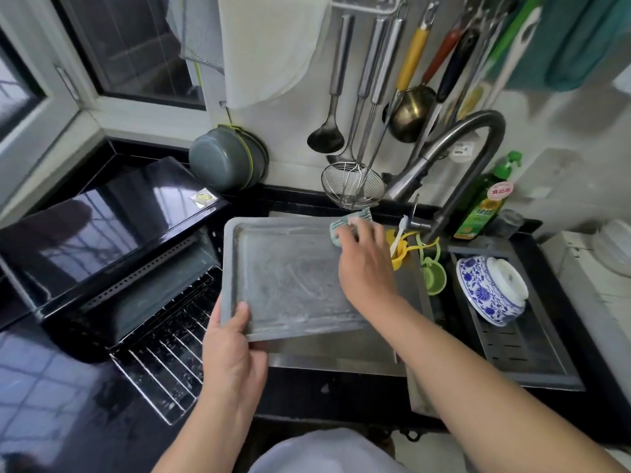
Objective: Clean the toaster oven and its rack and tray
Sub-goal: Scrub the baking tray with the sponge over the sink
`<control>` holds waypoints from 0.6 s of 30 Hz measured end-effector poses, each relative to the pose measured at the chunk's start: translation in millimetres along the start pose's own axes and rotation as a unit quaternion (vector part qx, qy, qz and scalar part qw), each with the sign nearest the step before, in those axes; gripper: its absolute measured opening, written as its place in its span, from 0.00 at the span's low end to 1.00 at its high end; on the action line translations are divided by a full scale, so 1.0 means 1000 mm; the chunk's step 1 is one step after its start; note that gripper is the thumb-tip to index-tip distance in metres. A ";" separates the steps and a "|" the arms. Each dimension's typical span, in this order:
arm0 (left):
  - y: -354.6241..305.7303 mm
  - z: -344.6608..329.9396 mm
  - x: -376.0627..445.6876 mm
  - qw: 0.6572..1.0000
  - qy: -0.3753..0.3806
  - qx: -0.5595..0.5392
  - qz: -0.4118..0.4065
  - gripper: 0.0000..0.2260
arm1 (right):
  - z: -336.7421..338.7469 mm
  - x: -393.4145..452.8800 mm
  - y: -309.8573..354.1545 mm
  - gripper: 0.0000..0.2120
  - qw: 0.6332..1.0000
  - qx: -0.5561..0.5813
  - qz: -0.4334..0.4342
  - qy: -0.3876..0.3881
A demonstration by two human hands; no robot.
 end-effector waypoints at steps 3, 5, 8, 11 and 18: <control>-0.009 -0.009 -0.003 0.999 0.028 0.033 -0.026 0.19 | 0.005 0.016 0.000 0.22 0.984 0.108 -0.127 -0.065; -0.016 -0.014 -0.004 0.996 0.051 0.050 -0.045 0.19 | 0.007 0.019 0.001 0.19 0.963 0.161 -0.191 -0.105; -0.011 -0.023 -0.006 0.993 0.080 0.076 -0.043 0.19 | -0.004 0.013 0.039 0.18 0.979 0.191 -0.020 -0.068; 0.003 -0.027 -0.010 0.994 0.088 0.060 -0.020 0.19 | -0.009 0.006 0.073 0.22 0.972 0.190 0.136 0.027; -0.017 -0.001 0.009 0.998 0.010 0.029 -0.053 0.20 | -0.006 -0.007 -0.017 0.22 0.990 0.100 -0.082 0.053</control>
Point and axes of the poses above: each hand's wrist, its own x-axis towards the middle knuckle, its own z-axis out of the back of the hand, y = z × x, the point moved 3 cm from there along x, towards the middle knuckle, and after that the axes turned 6 degrees about x, right-handed, at the moved point
